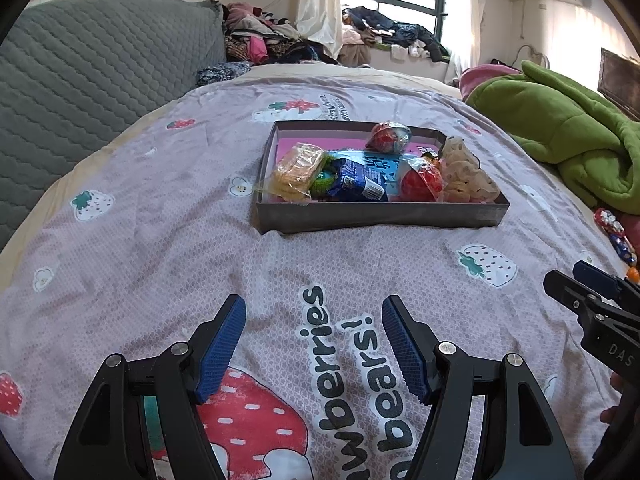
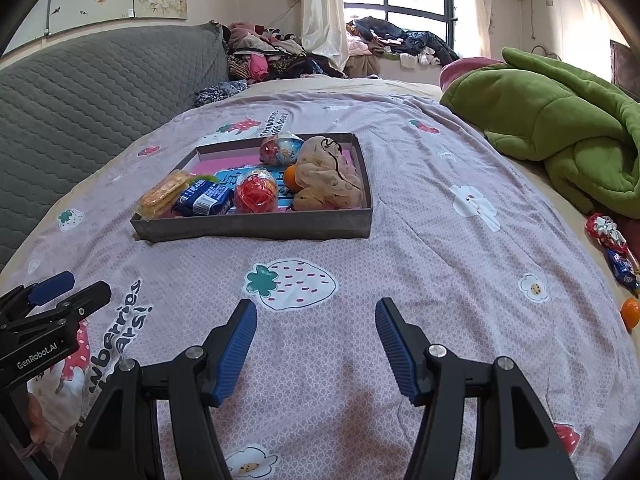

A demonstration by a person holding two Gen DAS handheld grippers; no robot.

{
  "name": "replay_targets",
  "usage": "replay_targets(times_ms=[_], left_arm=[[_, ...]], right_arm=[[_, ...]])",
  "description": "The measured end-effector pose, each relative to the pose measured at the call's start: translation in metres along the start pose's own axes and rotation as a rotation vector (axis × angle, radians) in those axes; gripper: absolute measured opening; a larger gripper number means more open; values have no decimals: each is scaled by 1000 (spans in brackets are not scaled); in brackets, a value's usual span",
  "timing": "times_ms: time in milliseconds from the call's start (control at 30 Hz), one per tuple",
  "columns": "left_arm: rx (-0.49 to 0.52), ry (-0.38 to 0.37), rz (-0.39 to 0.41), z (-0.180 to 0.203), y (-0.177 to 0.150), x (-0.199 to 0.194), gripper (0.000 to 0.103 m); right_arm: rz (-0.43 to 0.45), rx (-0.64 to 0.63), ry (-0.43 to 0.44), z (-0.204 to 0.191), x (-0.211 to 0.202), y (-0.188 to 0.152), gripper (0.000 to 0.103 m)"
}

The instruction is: Organize objects

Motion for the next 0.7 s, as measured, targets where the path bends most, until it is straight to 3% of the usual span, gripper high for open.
replay_targets(times_ms=[700], left_arm=[[-8, -21, -6, -1, -1, 3, 72]], right_arm=[[5, -7, 2, -4, -1, -2, 61]])
Point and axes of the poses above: each gripper's, at about its wrist camera, not at the fingertips, and x roughly the way its jaws point, z to its right, y to its top, the point moved 6 cm from there along x, roughly the way its jaws point, and after that the axes turned 10 degrees about -z, right-handed, at the moved point
